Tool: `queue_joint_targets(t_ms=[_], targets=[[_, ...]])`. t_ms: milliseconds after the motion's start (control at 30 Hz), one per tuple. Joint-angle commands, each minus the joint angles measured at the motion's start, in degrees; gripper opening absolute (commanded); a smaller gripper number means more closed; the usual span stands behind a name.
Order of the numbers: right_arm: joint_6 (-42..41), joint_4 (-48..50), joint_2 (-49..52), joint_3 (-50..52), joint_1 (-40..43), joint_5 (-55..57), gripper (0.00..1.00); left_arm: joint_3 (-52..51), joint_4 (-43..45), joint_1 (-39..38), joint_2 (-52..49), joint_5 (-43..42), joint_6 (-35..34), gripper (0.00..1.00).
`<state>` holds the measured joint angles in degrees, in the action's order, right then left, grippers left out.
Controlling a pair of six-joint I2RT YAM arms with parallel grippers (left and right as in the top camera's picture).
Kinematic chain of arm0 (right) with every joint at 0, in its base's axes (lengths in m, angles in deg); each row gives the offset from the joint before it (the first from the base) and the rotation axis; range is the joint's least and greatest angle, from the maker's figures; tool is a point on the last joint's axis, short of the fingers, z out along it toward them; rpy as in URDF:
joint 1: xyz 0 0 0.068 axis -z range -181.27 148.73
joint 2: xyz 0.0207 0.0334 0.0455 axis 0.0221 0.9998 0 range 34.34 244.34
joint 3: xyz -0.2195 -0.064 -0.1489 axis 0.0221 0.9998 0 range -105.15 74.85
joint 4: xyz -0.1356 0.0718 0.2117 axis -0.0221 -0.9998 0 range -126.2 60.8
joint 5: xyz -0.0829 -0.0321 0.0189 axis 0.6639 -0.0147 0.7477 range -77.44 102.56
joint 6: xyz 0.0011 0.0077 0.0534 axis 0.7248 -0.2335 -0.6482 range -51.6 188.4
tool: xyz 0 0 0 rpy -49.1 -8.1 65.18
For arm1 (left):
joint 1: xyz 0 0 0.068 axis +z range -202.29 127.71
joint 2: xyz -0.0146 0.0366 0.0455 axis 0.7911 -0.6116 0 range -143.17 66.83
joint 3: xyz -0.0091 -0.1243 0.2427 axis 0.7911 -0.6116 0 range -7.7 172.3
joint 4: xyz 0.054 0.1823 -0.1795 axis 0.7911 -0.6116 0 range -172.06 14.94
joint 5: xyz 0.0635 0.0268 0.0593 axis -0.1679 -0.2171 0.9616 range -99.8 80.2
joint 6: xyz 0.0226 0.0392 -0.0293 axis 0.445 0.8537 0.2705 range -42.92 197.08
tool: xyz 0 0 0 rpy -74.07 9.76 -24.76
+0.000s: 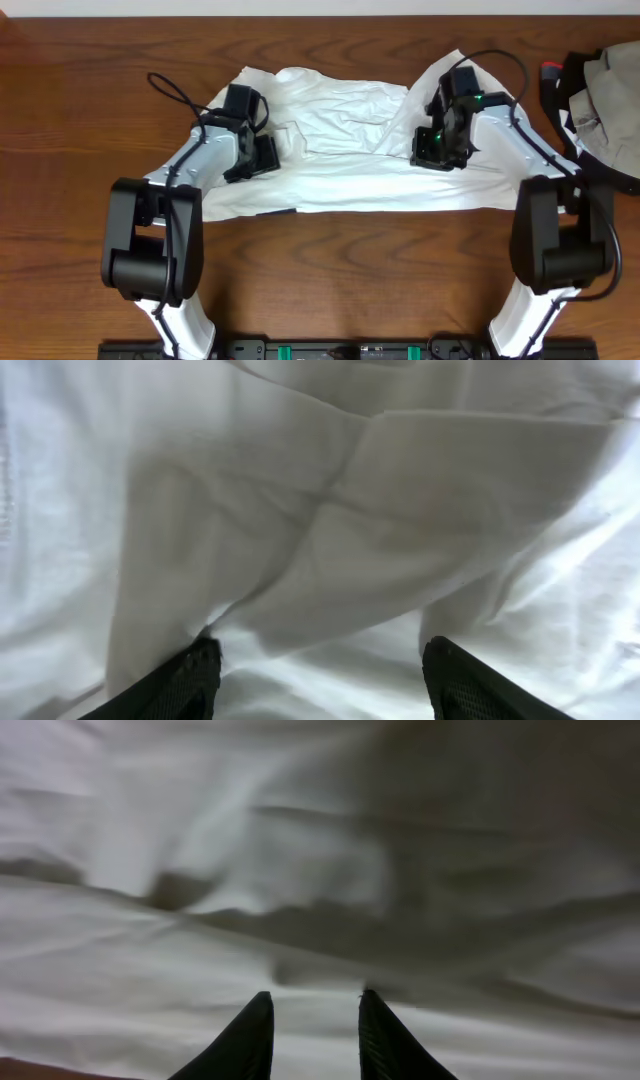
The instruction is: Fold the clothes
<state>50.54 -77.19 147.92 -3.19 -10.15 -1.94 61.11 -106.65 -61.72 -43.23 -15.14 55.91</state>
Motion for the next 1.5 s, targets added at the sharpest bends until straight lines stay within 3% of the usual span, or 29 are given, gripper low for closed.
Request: queue_joint_targets(t_ms=[0, 933, 1200, 1300, 1467], targets=[[-1.40, -0.22, 1.14, -0.28, -0.31, 0.98, 0.27, -0.24, -0.44, 3.45, -1.16, 4.96, -0.28, 0.68], [-1.42, -0.87, 1.18, 1.60, -0.28, 6.67, 0.38, -0.24, -4.39, 21.88, -1.16, 5.01, 0.55, 0.68], [-1.44, -1.27, 1.18, 1.60, 0.13, 10.73, 0.46, -0.24, -5.53, 26.45, -1.16, 4.98, 0.28, 0.68], [-1.64, -0.90, 1.16, 1.27, 0.90, 11.41, 0.38, -0.24, -5.84, 27.43, -1.16, 4.94, -0.55, 0.68], [0.17, -3.67, -0.83, -1.42, 0.72, 9.84, 0.15, -0.24, -5.86, 27.69, -1.16, 4.96, -0.55, 0.68]])
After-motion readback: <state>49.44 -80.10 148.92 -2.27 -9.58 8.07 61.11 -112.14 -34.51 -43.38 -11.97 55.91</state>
